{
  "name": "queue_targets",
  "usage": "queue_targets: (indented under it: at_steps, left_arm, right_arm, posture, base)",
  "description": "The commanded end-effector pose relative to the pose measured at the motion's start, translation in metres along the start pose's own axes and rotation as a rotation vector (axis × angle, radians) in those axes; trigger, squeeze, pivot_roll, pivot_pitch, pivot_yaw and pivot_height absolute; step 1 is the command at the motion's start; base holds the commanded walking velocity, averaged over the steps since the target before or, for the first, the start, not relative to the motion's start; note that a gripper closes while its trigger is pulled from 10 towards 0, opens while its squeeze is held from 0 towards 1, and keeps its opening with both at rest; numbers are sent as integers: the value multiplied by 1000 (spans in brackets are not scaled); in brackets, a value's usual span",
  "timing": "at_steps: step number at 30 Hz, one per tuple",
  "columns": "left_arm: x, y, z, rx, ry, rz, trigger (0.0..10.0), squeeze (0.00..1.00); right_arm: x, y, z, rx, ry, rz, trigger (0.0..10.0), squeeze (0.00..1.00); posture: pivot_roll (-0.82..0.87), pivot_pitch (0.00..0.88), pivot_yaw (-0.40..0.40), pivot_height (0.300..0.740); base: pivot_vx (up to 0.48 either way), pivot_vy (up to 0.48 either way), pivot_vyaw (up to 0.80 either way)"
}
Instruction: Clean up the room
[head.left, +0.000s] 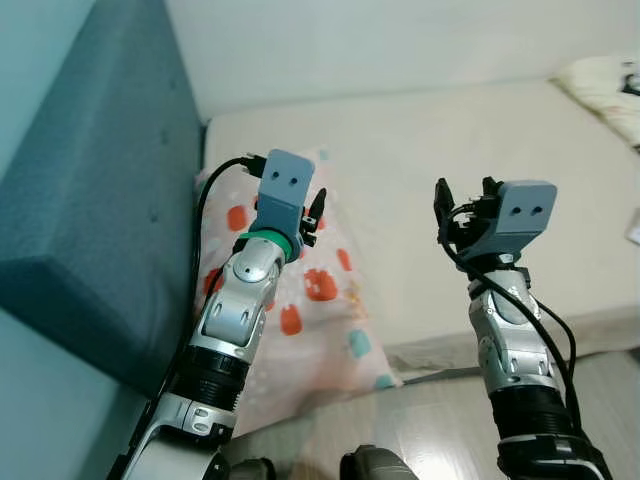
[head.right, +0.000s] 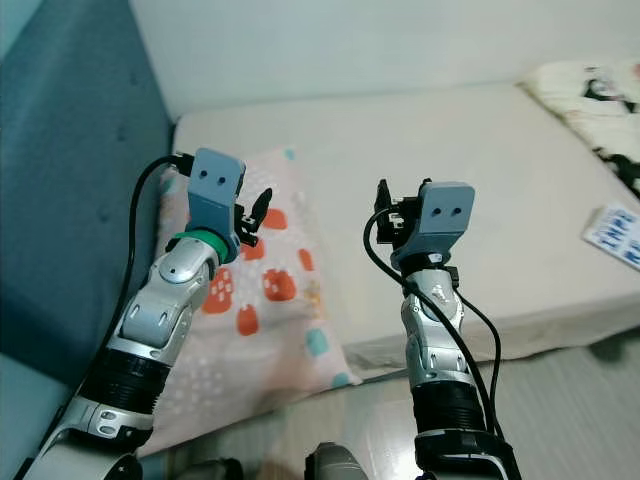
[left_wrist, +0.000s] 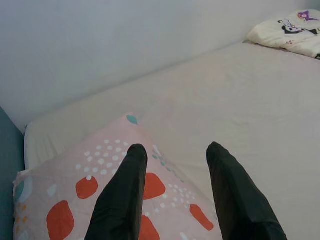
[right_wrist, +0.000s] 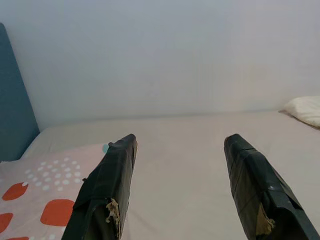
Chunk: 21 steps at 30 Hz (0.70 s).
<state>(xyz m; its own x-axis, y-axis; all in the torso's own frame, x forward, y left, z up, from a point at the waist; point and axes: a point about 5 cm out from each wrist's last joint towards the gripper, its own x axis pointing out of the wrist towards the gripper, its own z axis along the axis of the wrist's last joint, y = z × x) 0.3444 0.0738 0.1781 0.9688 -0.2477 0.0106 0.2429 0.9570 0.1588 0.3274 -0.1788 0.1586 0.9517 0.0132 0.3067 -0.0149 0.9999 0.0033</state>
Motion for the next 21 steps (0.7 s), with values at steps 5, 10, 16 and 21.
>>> queue_targets:
  at_steps: [5,10,16,21]
  left_arm:
    - [0,4,-9,20,48,16,10000,0]
    - [3,6,-44,90,202,-25,10000,0]
    - [2,17,-85,87,362,37,10000,0]
    - [-4,26,-108,-34,433,152,10000,0]
  right_arm:
    - [-3,3,-5,20,32,8,10000,0]
    - [-8,16,-15,155,80,90,10000,0]
    - [-15,27,-24,169,118,152,10000,0]
    - [-20,36,-31,129,151,234,10000,0]
  posture:
    - [-70,39,45,740]
    - [-66,56,49,740]
    - [-56,82,43,740]
    - [-65,142,36,740]
  base:
    - [0,0,0]
    - [0,0,0]
    - [0,0,0]
    - [0,0,0]
